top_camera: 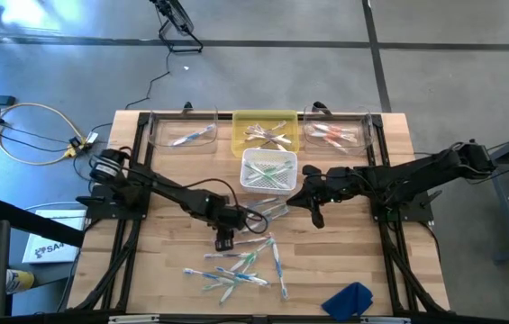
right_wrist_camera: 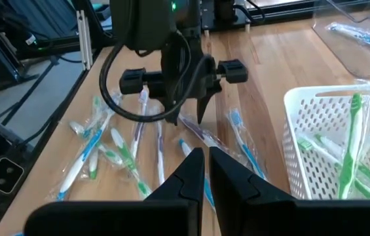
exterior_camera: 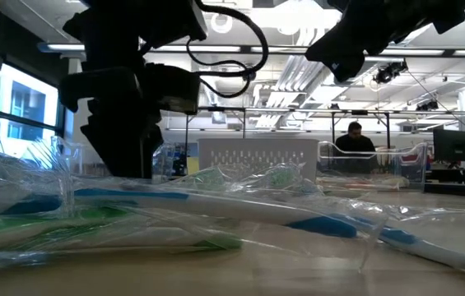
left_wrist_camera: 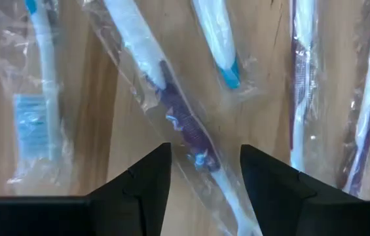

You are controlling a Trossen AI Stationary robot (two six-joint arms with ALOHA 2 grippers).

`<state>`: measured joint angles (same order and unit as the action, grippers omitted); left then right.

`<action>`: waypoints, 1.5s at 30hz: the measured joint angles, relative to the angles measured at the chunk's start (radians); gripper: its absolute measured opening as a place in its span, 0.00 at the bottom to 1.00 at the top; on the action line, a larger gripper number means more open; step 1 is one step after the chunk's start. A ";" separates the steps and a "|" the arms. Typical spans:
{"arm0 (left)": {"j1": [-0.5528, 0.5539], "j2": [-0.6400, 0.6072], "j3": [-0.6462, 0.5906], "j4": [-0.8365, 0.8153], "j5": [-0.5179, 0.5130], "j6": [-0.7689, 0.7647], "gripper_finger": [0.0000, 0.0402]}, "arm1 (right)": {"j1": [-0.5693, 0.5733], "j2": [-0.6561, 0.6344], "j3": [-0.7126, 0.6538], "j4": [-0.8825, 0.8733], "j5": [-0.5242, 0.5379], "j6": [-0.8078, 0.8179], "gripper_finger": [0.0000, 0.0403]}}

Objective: Pick & Place Toothbrushes
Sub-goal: Put the purple toothbrush into the yellow bin

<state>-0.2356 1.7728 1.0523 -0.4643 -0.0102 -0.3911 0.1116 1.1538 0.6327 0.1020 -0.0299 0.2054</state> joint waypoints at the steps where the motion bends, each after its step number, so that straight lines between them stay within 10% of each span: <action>1: 0.000 0.008 0.000 0.005 -0.004 -0.003 0.44 | 0.000 0.000 0.000 0.000 0.000 0.002 0.04; 10: 0.000 0.032 0.003 -0.004 -0.019 -0.030 0.41 | 0.000 0.000 0.000 0.006 0.000 0.004 0.04; 26: 0.001 0.036 0.002 -0.058 -0.030 -0.016 0.04 | 0.000 0.000 0.000 0.006 0.000 0.006 0.04; 45: 0.128 -0.149 -0.005 -0.257 -0.056 0.180 0.03 | 0.000 0.000 0.000 0.007 -0.085 0.002 0.04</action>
<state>-0.1074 1.6237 1.0470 -0.7216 -0.0662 -0.2110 0.1112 1.1538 0.6327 0.1093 -0.1145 0.2070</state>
